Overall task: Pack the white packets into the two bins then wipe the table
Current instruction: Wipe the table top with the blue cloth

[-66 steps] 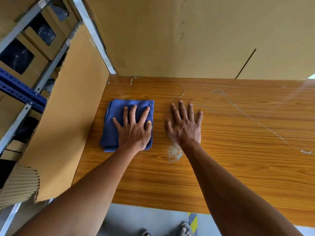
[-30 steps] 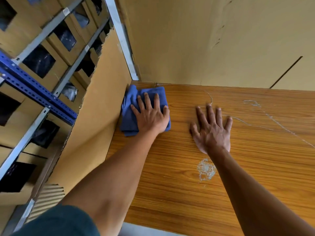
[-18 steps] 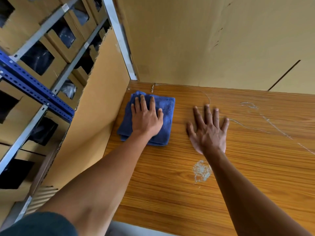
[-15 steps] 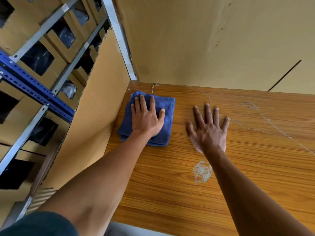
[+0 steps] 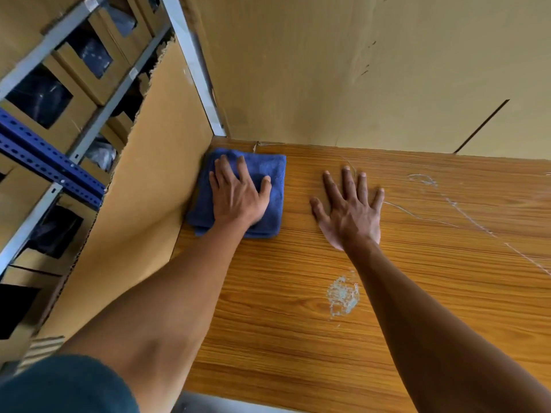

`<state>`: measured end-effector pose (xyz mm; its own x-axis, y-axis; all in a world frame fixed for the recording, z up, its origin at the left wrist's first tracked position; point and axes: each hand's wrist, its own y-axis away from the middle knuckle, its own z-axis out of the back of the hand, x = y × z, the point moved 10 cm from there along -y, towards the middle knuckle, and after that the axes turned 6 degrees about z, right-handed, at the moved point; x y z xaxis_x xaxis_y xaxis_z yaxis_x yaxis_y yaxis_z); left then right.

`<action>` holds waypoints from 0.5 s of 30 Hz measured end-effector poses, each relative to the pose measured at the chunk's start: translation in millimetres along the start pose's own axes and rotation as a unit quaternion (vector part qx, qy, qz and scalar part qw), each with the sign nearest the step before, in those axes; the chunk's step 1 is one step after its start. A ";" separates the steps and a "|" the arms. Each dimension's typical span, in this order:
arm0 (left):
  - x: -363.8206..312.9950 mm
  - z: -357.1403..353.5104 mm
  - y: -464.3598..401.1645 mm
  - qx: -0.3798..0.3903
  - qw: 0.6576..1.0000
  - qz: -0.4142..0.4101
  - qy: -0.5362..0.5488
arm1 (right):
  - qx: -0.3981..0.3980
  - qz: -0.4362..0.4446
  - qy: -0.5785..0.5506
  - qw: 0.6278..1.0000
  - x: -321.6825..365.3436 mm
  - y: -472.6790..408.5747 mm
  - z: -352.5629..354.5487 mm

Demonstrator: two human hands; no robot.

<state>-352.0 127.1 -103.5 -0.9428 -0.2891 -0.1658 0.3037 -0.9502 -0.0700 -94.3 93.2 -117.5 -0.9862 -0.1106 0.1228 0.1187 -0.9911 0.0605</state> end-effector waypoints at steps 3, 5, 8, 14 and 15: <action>1.7 7.5 22.5 -0.035 0.999 -0.022 -0.024 | 0.005 0.003 0.000 1.000 0.4 0.6 1.9; -0.4 7.7 12.9 -0.027 0.999 -0.020 -0.025 | 0.002 0.002 -0.001 1.000 -0.6 0.8 2.4; -3.6 7.8 -24.1 -0.020 1.000 0.001 -0.014 | 0.000 0.007 0.001 1.000 0.2 0.0 1.3; -1.6 6.4 -49.7 -0.020 0.999 0.033 0.028 | -0.001 0.009 0.003 1.000 0.3 -0.9 0.4; 1.3 4.5 -38.2 -0.014 0.999 0.037 0.022 | 0.001 0.008 0.001 1.000 0.1 -0.2 0.1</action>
<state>-365.5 162.4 -96.6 -0.9108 -0.3532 -0.2137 0.3774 -0.9222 -0.0840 -94.4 93.4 -117.4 -0.9845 -0.1269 0.1214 0.1350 -0.9890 0.0611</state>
